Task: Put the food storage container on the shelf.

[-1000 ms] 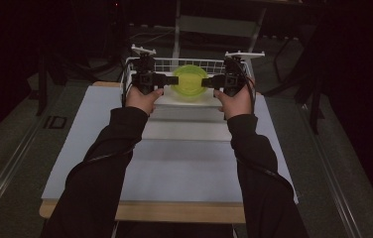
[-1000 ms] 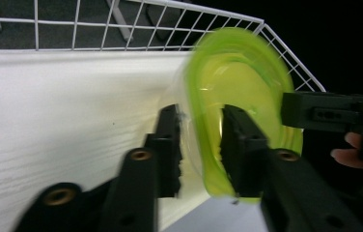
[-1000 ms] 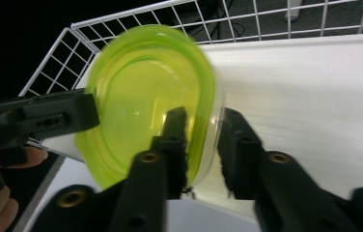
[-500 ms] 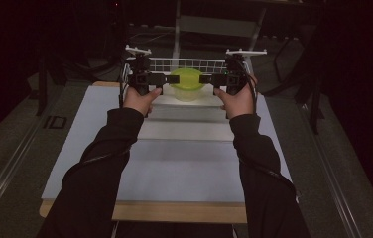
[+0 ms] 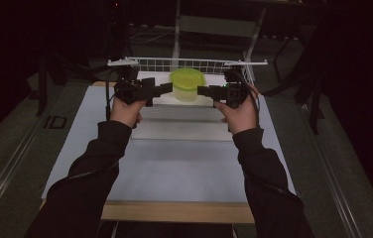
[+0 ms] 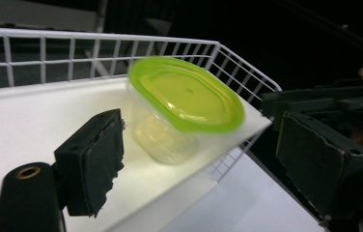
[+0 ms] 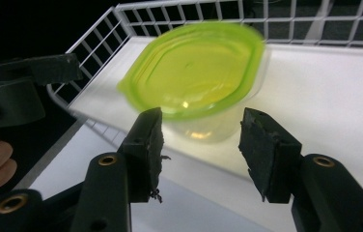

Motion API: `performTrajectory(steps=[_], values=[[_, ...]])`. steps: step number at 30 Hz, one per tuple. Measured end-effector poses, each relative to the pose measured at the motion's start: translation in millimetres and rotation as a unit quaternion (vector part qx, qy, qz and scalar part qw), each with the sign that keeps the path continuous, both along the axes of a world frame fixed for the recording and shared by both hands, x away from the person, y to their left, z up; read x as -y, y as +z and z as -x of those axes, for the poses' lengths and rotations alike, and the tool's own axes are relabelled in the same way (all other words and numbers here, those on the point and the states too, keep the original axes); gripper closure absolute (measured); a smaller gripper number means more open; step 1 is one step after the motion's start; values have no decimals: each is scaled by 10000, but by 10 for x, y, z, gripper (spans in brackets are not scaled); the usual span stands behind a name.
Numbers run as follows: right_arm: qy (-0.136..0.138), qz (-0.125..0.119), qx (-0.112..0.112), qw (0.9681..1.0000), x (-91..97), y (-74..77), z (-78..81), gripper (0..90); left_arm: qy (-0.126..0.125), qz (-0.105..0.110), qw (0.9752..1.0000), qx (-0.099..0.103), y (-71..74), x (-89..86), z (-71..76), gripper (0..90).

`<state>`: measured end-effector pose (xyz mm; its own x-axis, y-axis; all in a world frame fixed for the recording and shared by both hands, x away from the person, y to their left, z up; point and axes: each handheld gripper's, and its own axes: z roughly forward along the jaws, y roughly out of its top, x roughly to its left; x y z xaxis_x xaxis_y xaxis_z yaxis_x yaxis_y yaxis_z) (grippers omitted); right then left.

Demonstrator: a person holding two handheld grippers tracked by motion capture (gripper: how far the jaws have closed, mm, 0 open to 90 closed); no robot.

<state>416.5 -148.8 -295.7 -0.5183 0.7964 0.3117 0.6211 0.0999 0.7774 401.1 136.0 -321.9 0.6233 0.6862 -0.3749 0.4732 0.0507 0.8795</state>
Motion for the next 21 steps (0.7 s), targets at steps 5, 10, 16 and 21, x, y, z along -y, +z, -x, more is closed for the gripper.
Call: performTrajectory(steps=[5,10,16,21], values=[[129,105,-54,9998,-55,-133,113,771,-226,-181,9995,135,-175,42,189,76],[162,266,-137,9994,-116,-288,126,870,-195,-136,9994,236,-438,10,421,60],[149,255,-131,9995,-187,-379,68,874,-206,-38,9996,188,-705,-35,588,60],[91,297,-157,9994,-270,-410,-51,874,-223,6,9997,113,-881,-81,708,60]])
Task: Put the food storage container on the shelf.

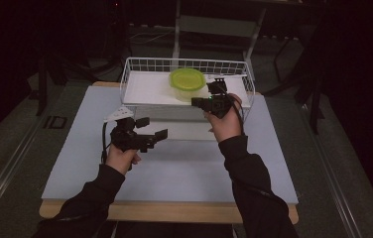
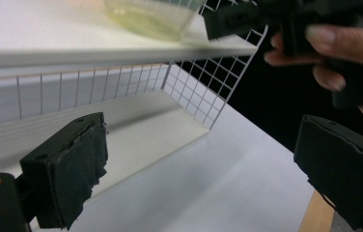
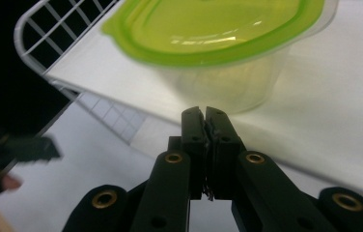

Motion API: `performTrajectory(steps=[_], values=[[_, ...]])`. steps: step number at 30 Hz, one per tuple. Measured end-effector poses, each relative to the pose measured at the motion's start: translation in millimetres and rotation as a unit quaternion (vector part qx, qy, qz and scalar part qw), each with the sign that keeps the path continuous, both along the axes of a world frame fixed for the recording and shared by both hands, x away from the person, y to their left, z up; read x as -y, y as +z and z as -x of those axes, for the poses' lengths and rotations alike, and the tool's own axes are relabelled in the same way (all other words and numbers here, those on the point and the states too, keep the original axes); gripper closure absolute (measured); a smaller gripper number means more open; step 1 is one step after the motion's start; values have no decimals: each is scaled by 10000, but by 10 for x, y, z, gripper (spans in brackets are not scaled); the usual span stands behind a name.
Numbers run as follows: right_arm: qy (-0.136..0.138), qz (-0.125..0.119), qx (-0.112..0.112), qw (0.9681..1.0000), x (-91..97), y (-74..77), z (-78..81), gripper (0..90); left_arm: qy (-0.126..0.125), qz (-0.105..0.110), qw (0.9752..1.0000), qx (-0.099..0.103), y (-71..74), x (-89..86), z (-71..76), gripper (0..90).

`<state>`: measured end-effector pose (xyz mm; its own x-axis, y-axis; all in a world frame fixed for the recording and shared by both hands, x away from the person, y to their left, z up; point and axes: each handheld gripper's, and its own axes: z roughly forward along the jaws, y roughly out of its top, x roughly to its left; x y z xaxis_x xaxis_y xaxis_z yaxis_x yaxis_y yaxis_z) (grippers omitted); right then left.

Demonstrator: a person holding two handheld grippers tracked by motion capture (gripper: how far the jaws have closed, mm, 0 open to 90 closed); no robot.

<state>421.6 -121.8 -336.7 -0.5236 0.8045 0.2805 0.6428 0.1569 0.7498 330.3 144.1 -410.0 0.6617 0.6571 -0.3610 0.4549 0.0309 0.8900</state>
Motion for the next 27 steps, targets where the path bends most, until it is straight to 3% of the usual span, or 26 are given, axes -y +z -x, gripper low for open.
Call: performTrajectory(steps=[5,17,20,27], values=[[-70,-24,-66,10000,-44,-4,-108,861,-33,-163,9998,73,4,-31,62,60],[-104,-27,-110,9999,-176,-16,-243,830,-99,-206,9997,93,-5,-36,53,60],[-71,-96,-90,9999,-175,-8,-221,820,-117,-275,9994,167,-25,-36,61,60],[304,-60,152,9994,-133,31,68,622,-249,-381,9978,476,-35,-48,112,60]])
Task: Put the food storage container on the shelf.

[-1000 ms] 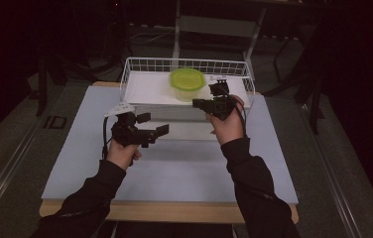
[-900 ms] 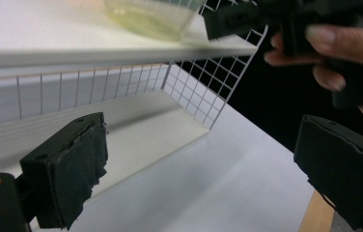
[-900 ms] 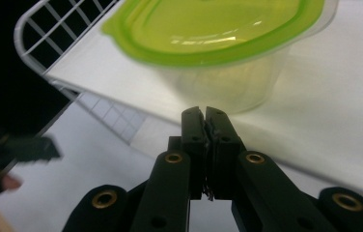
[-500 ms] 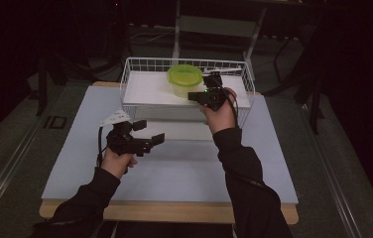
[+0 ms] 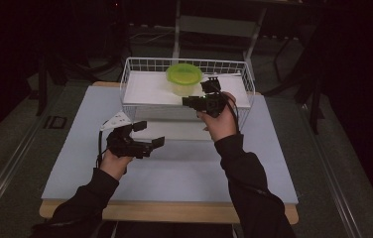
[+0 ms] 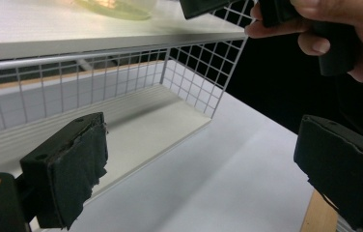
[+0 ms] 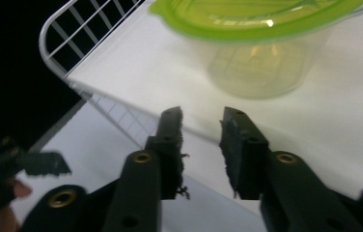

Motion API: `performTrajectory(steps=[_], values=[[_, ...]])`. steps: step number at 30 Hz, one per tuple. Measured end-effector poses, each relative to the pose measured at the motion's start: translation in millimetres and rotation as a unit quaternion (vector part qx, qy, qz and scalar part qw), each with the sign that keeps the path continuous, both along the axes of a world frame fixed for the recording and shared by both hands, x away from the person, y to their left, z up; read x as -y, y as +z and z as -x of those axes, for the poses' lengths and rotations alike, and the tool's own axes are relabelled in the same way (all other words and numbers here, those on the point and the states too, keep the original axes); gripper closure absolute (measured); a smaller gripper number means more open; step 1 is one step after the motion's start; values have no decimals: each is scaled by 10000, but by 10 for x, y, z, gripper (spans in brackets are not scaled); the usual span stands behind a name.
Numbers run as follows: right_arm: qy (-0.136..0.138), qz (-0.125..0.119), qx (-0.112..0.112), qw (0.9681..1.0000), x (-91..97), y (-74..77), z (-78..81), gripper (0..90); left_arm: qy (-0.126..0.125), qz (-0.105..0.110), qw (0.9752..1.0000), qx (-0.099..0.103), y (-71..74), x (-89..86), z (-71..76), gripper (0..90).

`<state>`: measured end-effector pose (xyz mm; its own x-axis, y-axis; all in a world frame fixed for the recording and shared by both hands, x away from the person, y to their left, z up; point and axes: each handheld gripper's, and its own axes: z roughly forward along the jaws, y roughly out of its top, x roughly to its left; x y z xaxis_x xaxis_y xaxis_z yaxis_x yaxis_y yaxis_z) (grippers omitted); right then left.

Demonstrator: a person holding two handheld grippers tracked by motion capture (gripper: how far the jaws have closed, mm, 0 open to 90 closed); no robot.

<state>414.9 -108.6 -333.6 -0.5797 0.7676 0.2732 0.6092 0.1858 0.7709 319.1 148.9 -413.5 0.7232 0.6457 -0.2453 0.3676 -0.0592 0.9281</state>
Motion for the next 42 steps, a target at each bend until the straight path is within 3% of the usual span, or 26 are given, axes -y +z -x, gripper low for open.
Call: performTrajectory(steps=[7,9,14,20,22,28,32,42], values=[[278,4,451,9986,91,-26,285,358,-237,93,9997,69,18,8,79,59],[552,6,515,9971,133,-67,364,292,-295,44,9995,51,11,21,99,59],[822,-37,742,9938,219,-190,542,188,-357,49,9993,24,-26,44,141,59],[833,116,926,9921,325,-363,678,187,-465,-14,9989,14,-92,65,205,59],[864,60,892,9922,367,-434,733,183,-484,-100,9988,32,-126,61,233,59],[909,225,855,9919,471,-692,879,182,-591,-110,9982,-30,-212,48,281,59],[910,292,760,9925,549,-839,919,177,-675,-235,9974,-69,-267,71,317,59],[890,365,758,9925,765,-1020,1011,174,-779,-310,9964,-89,-380,56,383,59]])
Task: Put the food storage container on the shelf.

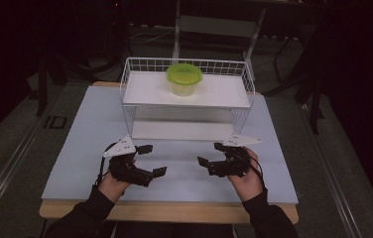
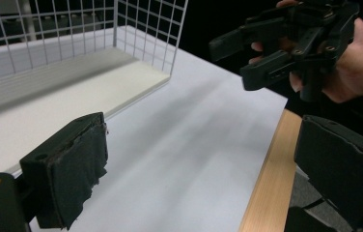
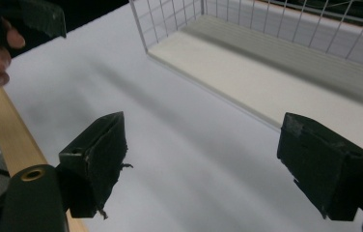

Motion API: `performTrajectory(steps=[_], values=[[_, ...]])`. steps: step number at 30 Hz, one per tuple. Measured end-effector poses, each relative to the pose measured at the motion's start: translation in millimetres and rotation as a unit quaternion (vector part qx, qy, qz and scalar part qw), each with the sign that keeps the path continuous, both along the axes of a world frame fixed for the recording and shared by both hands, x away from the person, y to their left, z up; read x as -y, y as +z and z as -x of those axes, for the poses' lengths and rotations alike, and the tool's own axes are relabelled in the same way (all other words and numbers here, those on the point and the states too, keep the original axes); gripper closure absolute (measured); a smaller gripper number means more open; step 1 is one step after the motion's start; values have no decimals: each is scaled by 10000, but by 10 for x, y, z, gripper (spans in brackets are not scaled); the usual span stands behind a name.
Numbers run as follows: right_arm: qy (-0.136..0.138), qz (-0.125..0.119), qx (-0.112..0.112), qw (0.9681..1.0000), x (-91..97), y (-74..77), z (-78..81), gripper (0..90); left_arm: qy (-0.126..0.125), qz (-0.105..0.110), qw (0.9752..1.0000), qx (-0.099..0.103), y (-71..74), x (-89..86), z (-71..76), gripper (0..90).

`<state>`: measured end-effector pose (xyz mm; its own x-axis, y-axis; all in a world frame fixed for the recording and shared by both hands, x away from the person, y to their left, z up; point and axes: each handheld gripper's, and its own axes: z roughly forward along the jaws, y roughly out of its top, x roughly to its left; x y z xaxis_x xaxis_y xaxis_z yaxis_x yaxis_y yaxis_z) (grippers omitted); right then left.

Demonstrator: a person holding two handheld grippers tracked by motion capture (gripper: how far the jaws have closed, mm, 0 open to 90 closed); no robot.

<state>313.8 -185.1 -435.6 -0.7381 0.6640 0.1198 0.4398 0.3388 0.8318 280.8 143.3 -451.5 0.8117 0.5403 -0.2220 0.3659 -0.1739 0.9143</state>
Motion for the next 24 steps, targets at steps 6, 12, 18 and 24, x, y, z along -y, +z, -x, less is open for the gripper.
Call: performTrajectory(steps=[6,12,18,24], values=[[-37,21,-69,10000,94,-109,65,172,20,-96,9999,-111,-110,-71,6,59],[-48,94,-157,9998,208,-215,128,165,112,-165,9997,-172,-212,-175,31,59],[-141,132,-226,9996,335,-317,190,165,169,-305,9991,-233,-300,-255,60,59],[-175,213,-288,9992,434,-395,223,163,187,-309,9988,-343,-374,-301,74,59]])
